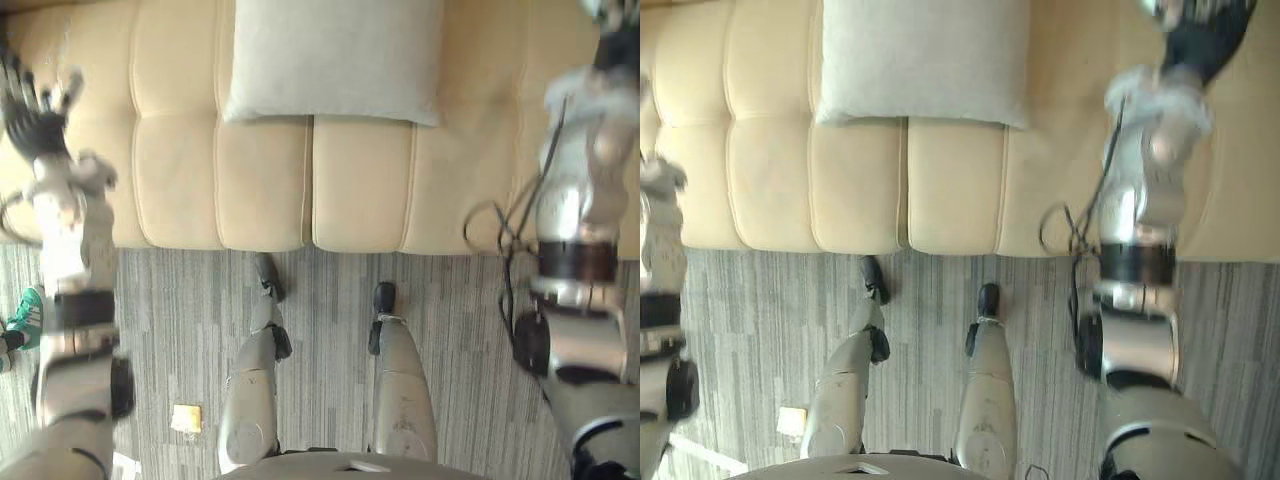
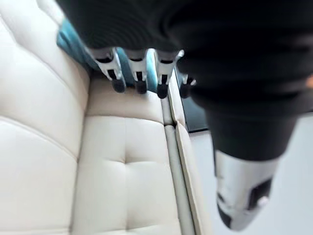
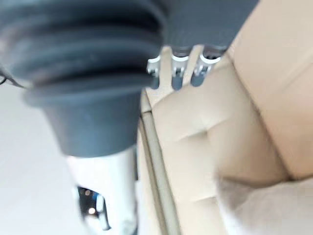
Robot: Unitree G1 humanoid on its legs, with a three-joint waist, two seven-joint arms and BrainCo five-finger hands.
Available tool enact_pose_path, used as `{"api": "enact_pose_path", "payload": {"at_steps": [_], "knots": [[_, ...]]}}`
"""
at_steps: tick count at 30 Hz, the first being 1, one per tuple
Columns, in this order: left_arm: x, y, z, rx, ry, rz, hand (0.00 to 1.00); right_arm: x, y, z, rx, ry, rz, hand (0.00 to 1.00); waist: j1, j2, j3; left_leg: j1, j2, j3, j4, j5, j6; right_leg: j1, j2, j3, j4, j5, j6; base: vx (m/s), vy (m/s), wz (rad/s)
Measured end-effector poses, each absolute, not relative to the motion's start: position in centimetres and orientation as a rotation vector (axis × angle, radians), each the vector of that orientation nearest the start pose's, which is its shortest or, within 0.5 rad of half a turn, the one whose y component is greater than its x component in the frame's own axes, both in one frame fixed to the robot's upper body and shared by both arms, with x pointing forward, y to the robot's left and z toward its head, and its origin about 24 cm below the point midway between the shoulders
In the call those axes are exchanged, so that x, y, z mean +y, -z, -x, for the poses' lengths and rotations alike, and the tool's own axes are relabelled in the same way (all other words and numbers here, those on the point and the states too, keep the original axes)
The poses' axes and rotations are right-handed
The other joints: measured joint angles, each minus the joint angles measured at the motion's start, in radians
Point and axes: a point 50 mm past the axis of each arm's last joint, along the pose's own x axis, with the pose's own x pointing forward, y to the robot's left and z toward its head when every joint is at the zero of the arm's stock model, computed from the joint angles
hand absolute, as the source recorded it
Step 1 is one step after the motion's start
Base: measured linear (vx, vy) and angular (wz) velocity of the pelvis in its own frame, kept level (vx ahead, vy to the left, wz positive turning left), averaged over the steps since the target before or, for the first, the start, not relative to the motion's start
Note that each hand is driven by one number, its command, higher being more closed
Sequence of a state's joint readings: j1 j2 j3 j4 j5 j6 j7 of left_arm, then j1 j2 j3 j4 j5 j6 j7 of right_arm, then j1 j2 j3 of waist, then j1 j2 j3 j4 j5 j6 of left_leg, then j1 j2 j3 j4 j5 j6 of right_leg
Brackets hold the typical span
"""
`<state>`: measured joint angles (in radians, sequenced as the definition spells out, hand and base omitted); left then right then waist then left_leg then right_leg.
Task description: Pick up cushions and gather them together orderly.
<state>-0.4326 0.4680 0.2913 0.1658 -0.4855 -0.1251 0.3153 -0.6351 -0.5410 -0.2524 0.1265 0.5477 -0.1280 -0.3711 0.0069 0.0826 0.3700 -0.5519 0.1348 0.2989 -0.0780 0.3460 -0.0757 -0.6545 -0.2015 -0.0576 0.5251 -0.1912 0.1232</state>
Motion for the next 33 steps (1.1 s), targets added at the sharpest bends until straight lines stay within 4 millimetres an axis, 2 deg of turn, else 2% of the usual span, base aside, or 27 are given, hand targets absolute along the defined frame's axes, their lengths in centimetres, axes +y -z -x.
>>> {"api": "enact_pose_path", "payload": {"at_steps": [1, 2, 3, 4, 5, 6, 7, 8, 9, 10, 11, 12, 13, 14, 16, 17, 18, 24, 28, 30, 31, 32, 33], "knots": [[29.7, -17.4, -29.8, -0.479, -0.517, 0.183, 0.00, -28.7, -24.4, -30.6, -0.687, 0.470, -0.234, 0.00, -0.004, 0.000, 0.000, 0.008, -0.002, -0.002, 0.000, -0.003, 0.002, 0.015, -0.002, -0.006, -0.005, 0.000, 0.000, 0.05, -0.061, 0.12], [29.2, -13.7, -28.5, -0.374, -0.522, 0.185, 0.00, -29.1, -19.5, -29.5, -0.558, 0.507, -0.244, 0.00, -0.007, -0.001, -0.001, 0.042, -0.001, -0.002, 0.000, -0.038, 0.018, 0.057, 0.000, -0.011, -0.023, 0.000, 0.001, 0.04, -0.035, 0.04], [28.7, -11.2, -27.8, -0.298, -0.525, 0.197, 0.00, -28.9, -16.8, -28.8, -0.483, 0.517, -0.238, 0.00, -0.010, -0.005, -0.004, 0.062, -0.005, 0.001, 0.000, -0.045, 0.017, 0.081, -0.002, -0.008, -0.033, 0.000, 0.002, 0.05, -0.038, -0.04], [28.0, -9.0, -27.0, -0.228, -0.514, 0.218, 0.00, -28.4, -14.3, -27.9, -0.414, 0.514, -0.226, 0.00, -0.011, -0.008, -0.005, 0.085, -0.007, 0.003, 0.000, -0.057, 0.015, 0.108, -0.002, -0.007, -0.048, 0.002, 0.004, 0.02, -0.013, -0.05], [27.5, -7.7, -26.5, -0.186, -0.505, 0.231, 0.00, -28.0, -12.8, -27.5, -0.370, 0.511, -0.219, 0.00, -0.012, -0.012, -0.008, 0.097, -0.007, 0.005, 0.000, -0.061, 0.014, 0.122, -0.002, -0.006, -0.057, 0.003, 0.006, 0.03, -0.016, -0.16], [26.1, -4.2, -25.3, -0.055, -0.474, 0.240, 0.00, -26.6, -9.1, -26.3, -0.248, 0.492, -0.220, 0.00, -0.006, -0.027, -0.019, 0.138, -0.005, 0.012, 0.000, -0.078, 0.005, 0.161, 0.000, 0.000, -0.072, 0.004, 0.007, 0.03, -0.020, -0.24], [25.2, -1.7, -24.3, 0.047, -0.456, 0.234, 0.00, -25.3, -6.8, -25.5, -0.165, 0.473, -0.237, 0.00, -0.006, -0.037, -0.032, 0.168, -0.002, 0.027, 0.000, -0.085, 0.004, 0.190, 0.004, 0.007, -0.086, 0.004, 0.008, 0.04, -0.031, -0.29], [24.8, -0.5, -23.7, 0.102, -0.450, 0.232, 0.00, -24.7, -5.8, -25.1, -0.128, 0.462, -0.250, 0.00, -0.006, -0.044, -0.042, 0.183, -0.001, 0.032, 0.000, -0.090, 0.003, 0.203, 0.007, 0.014, -0.094, 0.004, 0.009, 0.06, -0.031, -0.36], [23.7, 2.9, -21.8, 0.254, -0.439, 0.233, 0.00, -23.3, -2.8, -23.9, -0.015, 0.439, -0.272, 0.00, -0.008, -0.055, -0.080, 0.219, 0.005, 0.048, 0.000, -0.102, -0.003, 0.243, 0.014, 0.023, -0.125, 0.008, 0.010, 0.09, -0.032, -0.37], [22.7, 5.3, -20.3, 0.364, -0.432, 0.243, 0.00, -22.6, -0.5, -22.7, 0.082, 0.434, -0.269, 0.00, -0.009, -0.060, -0.114, 0.248, 0.010, 0.059, 0.000, -0.109, -0.003, 0.277, 0.020, 0.026, -0.152, 0.020, 0.013, 0.09, -0.024, -0.36], [22.3, 6.1, -19.7, 0.406, -0.432, 0.253, 0.00, -22.3, 0.4, -22.2, 0.122, 0.435, -0.271, 0.00, -0.009, -0.063, -0.127, 0.260, 0.013, 0.062, 0.000, -0.113, -0.004, 0.293, 0.024, 0.030, -0.164, 0.024, 0.012, 0.11, -0.024, -0.38], [21.3, 8.4, -17.9, 0.520, -0.428, 0.258, 0.00, -21.4, 2.9, -20.8, 0.233, 0.424, -0.268, 0.00, -0.007, -0.072, -0.160, 0.307, 0.021, 0.074, 0.000, -0.126, -0.008, 0.344, 0.034, 0.041, -0.202, 0.034, 0.012, 0.09, -0.019, -0.37], [20.8, 9.7, -16.9, 0.592, -0.432, 0.263, 0.00, -20.8, 4.3, -20.2, 0.301, 0.410, -0.247, 0.00, -0.010, -0.075, -0.176, 0.335, 0.024, 0.082, 0.000, -0.126, -0.007, 0.379, 0.037, 0.043, -0.226, 0.041, 0.013, 0.08, -0.019, -0.33], [20.5, 10.4, -16.3, 0.633, -0.434, 0.268, 0.00, -20.6, 5.1, -19.7, 0.343, 0.406, -0.238, 0.00, -0.012, -0.076, -0.187, 0.347, 0.026, 0.084, 0.000, -0.129, -0.008, 0.393, 0.039, 0.043, -0.239, 0.045, 0.013, 0.06, -0.016, -0.19], [19.6, 12.6, -14.0, 0.768, -0.439, 0.262, 0.00, -19.8, 8.1, -18.0, 0.505, 0.391, -0.203, 0.00, -0.014, -0.076, -0.229, 0.390, 0.033, 0.092, 0.000, -0.143, -0.012, 0.450, 0.046, 0.048, -0.293, 0.066, 0.012, 0.06, -0.016, -0.17], [19.5, 12.9, -13.5, 0.795, -0.438, 0.259, 0.00, -19.7, 8.7, -17.6, 0.540, 0.386, -0.191, 0.00, -0.013, -0.076, -0.238, 0.398, 0.034, 0.095, 0.000, -0.145, -0.013, 0.462, 0.048, 0.049, -0.306, 0.073, 0.012, 0.03, -0.014, -0.19], [19.3, 13.8, -12.5, 0.857, -0.434, 0.233, 0.00, -19.3, 10.2, -16.6, 0.624, 0.363, -0.167, 0.00, -0.010, -0.078, -0.253, 0.416, 0.037, 0.103, -0.001, -0.149, -0.015, 0.488, 0.052, 0.056, -0.338, 0.088, 0.012, 0.03, -0.012, -0.18], [20.2, 15.7, -8.8, 1.032, -0.539, 0.212, 0.00, -18.4, 12.7, -14.7, 0.800, 0.312, -0.086, 0.00, 0.004, -0.090, -0.272, 0.510, 0.036, 0.157, -0.007, -0.179, -0.028, 0.576, 0.055, 0.106, -0.405, 0.117, 0.005, 0.00, 0.008, -0.28], [20.8, 15.8, -8.7, 1.062, -0.584, 0.185, 0.00, -18.1, 13.0, -14.8, 0.820, 0.297, -0.066, 0.00, 0.010, -0.115, -0.277, 0.553, 0.034, 0.208, -0.005, -0.190, -0.032, 0.584, 0.058, 0.163, -0.419, 0.142, -0.002, -0.03, 0.012, -0.44], [21.3, 15.6, -9.0, 1.052, -0.598, 0.163, 0.00, -17.9, 12.8, -15.4, 0.806, 0.286, -0.062, 0.00, 0.013, -0.138, -0.272, 0.561, 0.026, 0.237, 0.000, -0.206, -0.021, 0.578, 0.060, 0.176, -0.428, 0.181, -0.021, -0.05, 0.017, -0.47], [21.4, 15.5, -9.2, 1.046, -0.603, 0.161, 0.00, -17.8, 12.8, -15.4, 0.807, 0.282, -0.061, 0.00, 0.016, -0.145, -0.271, 0.561, 0.022, 0.229, 0.000, -0.219, -0.021, 0.572, 0.060, 0.167, -0.420, 0.191, -0.037, -0.06, 0.005, -0.43], [21.6, 15.4, -9.6, 1.034, -0.613, 0.163, 0.00, -17.6, 12.9, -15.3, 0.812, 0.272, -0.056, 0.00, 0.021, -0.142, -0.270, 0.552, 0.031, 0.190, 0.009, -0.235, -0.016, 0.558, 0.072, 0.120, -0.421, 0.227, -0.104, -0.10, -0.024, -0.56], [21.8, 15.4, -9.3, 1.037, -0.631, 0.158, 0.00, -17.8, 12.5, -16.0, 0.789, 0.265, -0.043, 0.00, 0.037, -0.114, -0.262, 0.529, 0.065, 0.183, 0.019, -0.225, -0.002, 0.540, 0.083, 0.033, -0.383, 0.206, -0.188, -0.15, -0.071, -0.34]]}}
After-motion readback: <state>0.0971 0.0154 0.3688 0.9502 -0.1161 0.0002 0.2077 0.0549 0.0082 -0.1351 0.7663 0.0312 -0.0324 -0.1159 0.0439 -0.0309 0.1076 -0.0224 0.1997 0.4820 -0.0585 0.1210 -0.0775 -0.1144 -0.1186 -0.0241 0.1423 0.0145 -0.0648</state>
